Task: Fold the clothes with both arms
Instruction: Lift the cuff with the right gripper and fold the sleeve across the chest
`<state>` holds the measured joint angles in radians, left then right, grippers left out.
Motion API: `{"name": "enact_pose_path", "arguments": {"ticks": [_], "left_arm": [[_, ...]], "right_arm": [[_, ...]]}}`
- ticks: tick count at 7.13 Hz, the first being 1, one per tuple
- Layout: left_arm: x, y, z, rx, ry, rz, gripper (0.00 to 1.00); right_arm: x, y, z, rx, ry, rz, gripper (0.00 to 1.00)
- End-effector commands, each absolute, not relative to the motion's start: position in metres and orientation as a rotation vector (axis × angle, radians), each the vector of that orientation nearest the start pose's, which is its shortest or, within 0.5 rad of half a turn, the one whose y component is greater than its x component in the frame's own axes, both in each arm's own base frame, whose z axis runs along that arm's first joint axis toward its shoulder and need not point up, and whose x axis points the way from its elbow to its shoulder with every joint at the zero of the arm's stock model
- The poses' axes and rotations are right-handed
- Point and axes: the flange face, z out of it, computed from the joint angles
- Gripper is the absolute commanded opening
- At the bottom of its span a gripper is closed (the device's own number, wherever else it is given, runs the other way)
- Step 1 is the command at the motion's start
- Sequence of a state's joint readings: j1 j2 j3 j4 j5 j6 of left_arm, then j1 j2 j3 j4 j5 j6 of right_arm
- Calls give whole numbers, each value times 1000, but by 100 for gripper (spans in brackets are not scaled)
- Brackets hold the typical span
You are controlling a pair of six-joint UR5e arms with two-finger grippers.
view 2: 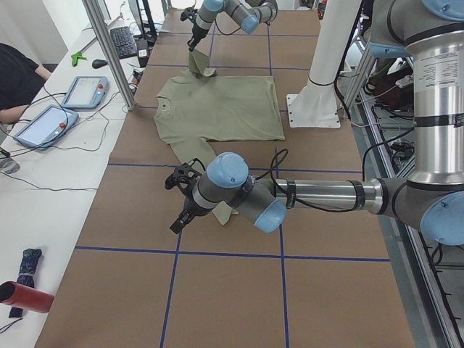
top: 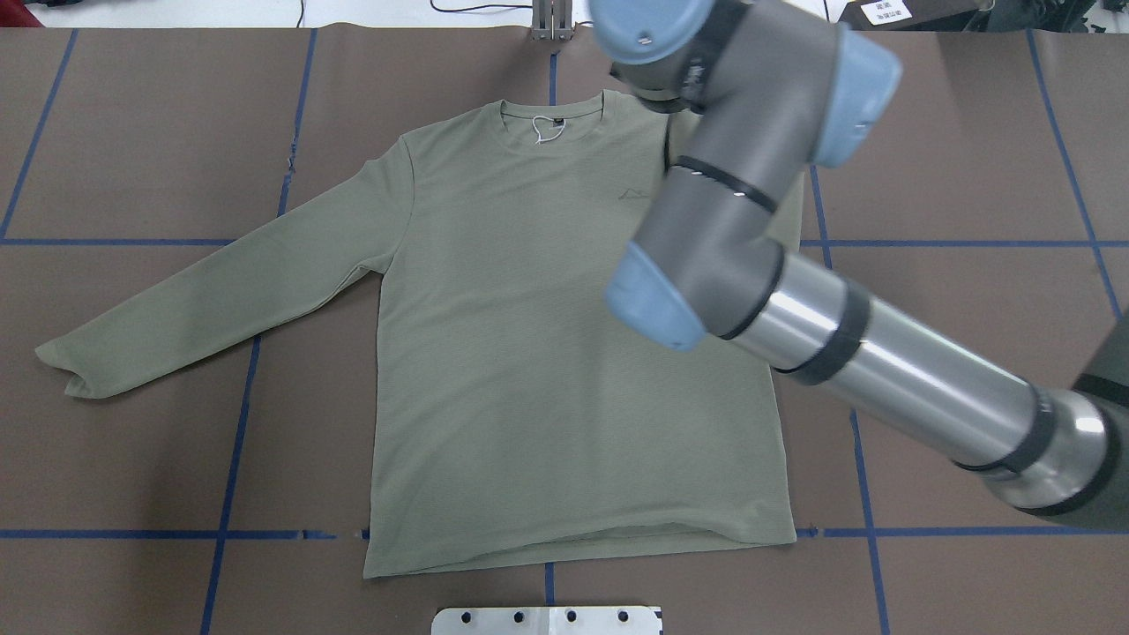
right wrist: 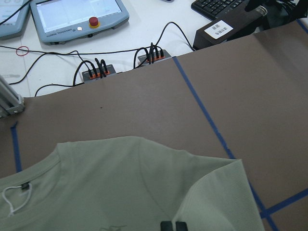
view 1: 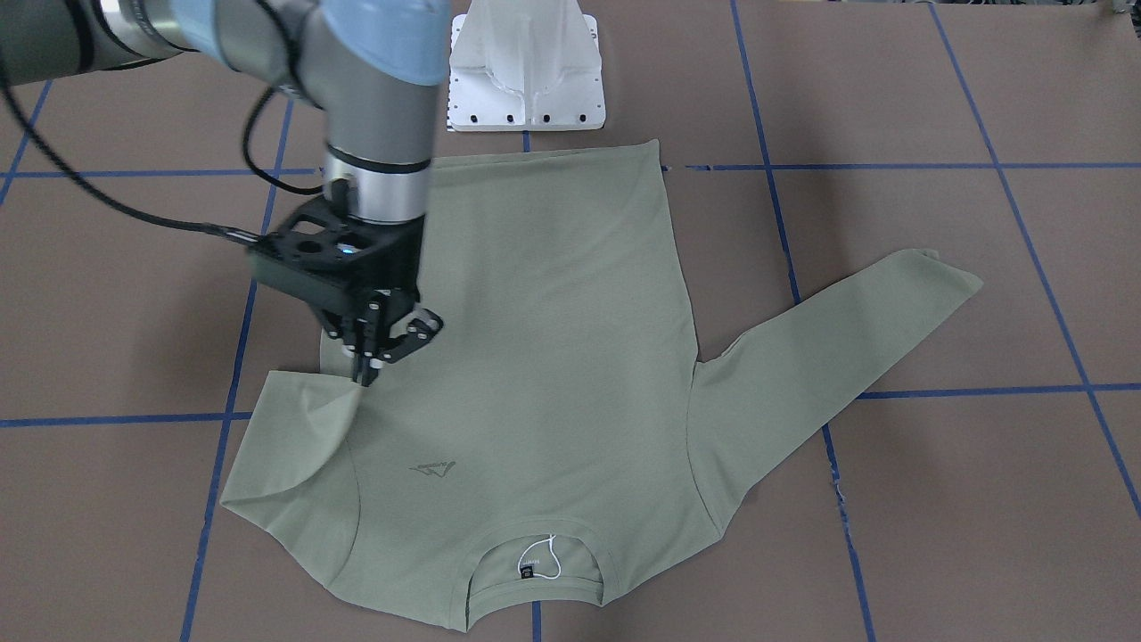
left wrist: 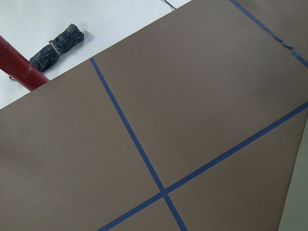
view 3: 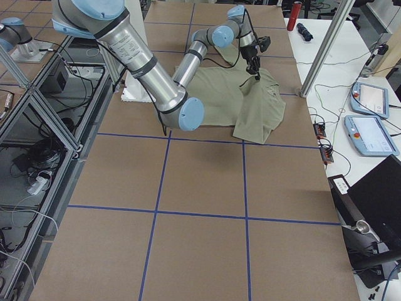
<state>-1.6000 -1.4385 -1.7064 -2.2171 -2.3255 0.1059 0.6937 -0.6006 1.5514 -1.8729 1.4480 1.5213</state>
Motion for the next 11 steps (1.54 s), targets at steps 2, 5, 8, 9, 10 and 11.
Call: {"name": "enact_pose_path", "arguments": {"ticks": [2,5,8,9,10,11], "left_arm": [[-78,-457,588,654,687,312,100],[-78,-457,593,645,688,308,100],[-78,-456,612,675,685,318,100],[-78,-456,617,687,684,320,100],[-78,-456,616,688,684,318,100],[-78,-456,614,690,684,321,100]], "right_arm": [[-559,-562,20,422,-556,844,0],[-594,-546,-20,482,-551,798,0],[-649,-508,-19,563,-571,622,0],[-658,-494,-23,575,-568,567,0],[-661,-491,-19,577,-559,546,0],[-661,-488,-27,583,-564,526,0]]}}
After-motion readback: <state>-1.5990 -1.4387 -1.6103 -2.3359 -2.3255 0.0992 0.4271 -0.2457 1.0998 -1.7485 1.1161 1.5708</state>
